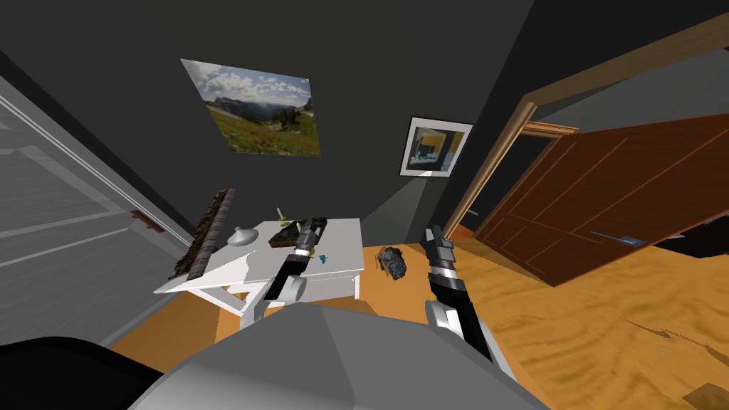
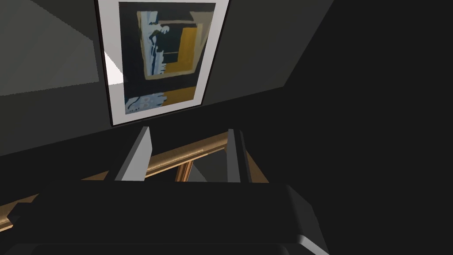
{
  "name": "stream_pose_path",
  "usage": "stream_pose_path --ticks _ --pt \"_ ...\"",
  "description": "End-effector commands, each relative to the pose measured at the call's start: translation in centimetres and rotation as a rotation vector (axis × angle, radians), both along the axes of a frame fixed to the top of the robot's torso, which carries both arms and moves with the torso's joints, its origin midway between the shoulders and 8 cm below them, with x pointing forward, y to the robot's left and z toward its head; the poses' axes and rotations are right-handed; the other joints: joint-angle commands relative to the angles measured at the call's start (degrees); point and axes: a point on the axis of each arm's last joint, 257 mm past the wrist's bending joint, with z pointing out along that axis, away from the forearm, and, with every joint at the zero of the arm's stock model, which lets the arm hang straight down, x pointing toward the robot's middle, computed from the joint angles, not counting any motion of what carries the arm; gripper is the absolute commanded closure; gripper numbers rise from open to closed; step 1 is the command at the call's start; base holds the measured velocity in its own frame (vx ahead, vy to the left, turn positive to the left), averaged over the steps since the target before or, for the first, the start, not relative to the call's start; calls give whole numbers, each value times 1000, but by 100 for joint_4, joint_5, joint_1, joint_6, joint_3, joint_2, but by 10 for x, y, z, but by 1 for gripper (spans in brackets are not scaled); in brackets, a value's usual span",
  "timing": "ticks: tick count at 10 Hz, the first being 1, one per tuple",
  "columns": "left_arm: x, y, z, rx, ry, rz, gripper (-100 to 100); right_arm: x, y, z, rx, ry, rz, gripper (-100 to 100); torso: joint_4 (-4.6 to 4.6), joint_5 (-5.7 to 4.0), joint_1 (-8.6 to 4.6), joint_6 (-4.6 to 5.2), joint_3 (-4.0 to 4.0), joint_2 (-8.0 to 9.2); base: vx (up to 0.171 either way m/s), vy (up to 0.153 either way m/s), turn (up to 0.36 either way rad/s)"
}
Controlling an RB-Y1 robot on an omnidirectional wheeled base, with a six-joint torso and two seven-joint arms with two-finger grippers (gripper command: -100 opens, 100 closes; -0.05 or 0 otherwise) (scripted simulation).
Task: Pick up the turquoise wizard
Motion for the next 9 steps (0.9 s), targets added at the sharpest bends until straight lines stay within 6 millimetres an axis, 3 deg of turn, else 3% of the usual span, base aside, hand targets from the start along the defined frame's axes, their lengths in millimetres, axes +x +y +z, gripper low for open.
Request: stream_pose_path --ticks 1,2,3,4,5,7,8,9 --pt "8 1 -16 -10 43 0 -100 0 0 0 0 0 0 0 0 0 0 0 0 0 -23 5 -21" --pt "15 2 -34 -24 93 -3 -100 0 0 0 0 0 0 0 0 0 -1 -2 -1 -2 -20 1 -32" --pt "15 2 -34 -24 93 -3 -100 0 0 0 0 0 0 0 -1 -1 -1 -1 -2 -3 -16 2 -14" --pt "21 3 -49 -38 137 -7 -100 0 0 0 0 0 0 0 -1 0 -2 -2 -3 -5 -16 5 -27" --pt "21 3 -52 -39 143 -6 -100 0 0 0 0 0 0 0 -1 0 -1 -1 -3 -5 -14 5 -18" --pt "33 5 -89 -71 242 -12 -100 0 0 0 0 0 0 0 -1 0 0 -1 -3 -6 -21 5 -39" --pt "33 5 -89 -72 244 -12 -100 0 0 0 0 0 0 0 -1 0 0 -1 -2 -4 -15 8 -10" --pt "38 5 -108 -89 294 -14 -100 0 0 0 0 0 0 0 -1 0 0 -2 -3 -5 -11 11 -19"
